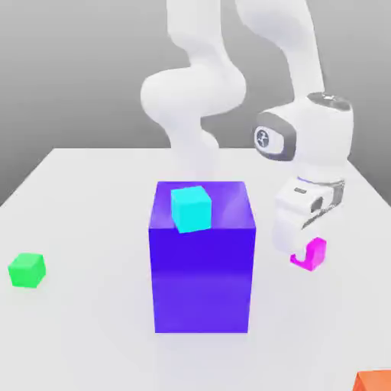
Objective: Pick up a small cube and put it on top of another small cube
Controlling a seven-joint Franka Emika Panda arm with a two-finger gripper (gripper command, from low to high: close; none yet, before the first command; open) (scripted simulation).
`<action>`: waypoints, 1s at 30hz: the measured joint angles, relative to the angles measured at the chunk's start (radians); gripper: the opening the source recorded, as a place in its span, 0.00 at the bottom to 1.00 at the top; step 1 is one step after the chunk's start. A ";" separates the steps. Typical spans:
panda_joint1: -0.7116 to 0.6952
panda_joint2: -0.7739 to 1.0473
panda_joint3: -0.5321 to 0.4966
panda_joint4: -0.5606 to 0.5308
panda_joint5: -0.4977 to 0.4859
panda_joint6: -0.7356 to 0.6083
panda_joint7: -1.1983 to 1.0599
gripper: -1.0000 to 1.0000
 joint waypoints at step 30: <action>-0.748 -0.016 -0.800 0.287 -0.093 -0.205 -0.592 0.00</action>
